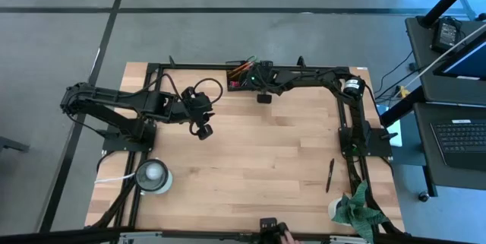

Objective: Pick and place office supplies into organizer
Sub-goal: Put the blue sticky note into the desk organizer, then put the black pen into the desk organizer

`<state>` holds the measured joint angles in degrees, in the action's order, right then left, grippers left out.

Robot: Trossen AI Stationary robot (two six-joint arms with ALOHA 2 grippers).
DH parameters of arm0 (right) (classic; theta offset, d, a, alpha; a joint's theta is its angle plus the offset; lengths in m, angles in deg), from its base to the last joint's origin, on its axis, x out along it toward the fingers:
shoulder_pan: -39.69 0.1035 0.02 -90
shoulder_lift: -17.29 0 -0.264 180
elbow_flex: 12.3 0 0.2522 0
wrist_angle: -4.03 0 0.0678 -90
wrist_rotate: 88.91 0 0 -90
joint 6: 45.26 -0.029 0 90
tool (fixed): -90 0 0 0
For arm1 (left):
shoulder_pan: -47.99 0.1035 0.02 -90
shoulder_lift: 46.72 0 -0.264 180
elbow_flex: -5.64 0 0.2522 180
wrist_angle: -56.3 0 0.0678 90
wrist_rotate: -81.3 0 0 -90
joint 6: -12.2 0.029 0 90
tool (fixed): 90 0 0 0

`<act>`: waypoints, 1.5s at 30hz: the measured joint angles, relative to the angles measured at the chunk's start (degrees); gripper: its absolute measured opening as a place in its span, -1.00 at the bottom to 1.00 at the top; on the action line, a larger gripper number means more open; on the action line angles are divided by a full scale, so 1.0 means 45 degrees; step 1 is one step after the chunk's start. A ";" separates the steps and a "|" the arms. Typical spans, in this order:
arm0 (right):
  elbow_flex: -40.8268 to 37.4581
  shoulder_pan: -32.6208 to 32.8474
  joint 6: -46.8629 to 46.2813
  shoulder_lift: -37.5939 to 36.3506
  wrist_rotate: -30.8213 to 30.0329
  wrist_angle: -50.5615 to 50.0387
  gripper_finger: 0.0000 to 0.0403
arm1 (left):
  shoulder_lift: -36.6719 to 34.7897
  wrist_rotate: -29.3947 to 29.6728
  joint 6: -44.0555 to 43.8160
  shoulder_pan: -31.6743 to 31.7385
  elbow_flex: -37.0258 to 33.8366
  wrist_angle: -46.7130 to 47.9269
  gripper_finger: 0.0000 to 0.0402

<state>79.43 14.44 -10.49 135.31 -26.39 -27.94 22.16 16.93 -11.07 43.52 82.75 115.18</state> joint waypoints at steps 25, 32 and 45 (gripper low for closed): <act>0.0681 0.1775 -0.3309 -0.1471 -0.1557 -0.3207 -0.30 | 0.0000 -0.0005 0.0000 0.0002 -0.0034 -0.0066 -0.63; 0.1564 0.2677 -1.2432 -0.3169 0.3522 -0.7630 -0.30 | 0.0000 -0.0018 -0.0039 0.0001 -0.0039 -0.0195 -0.63; 0.1564 0.7204 -2.1604 -0.4941 0.4039 -1.1873 -0.30 | 0.0326 -0.0432 -0.0009 0.0004 -0.0044 -0.1830 -0.63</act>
<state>86.47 46.86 -107.71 113.07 -8.21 -81.37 23.63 14.98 -11.11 43.54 82.56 106.95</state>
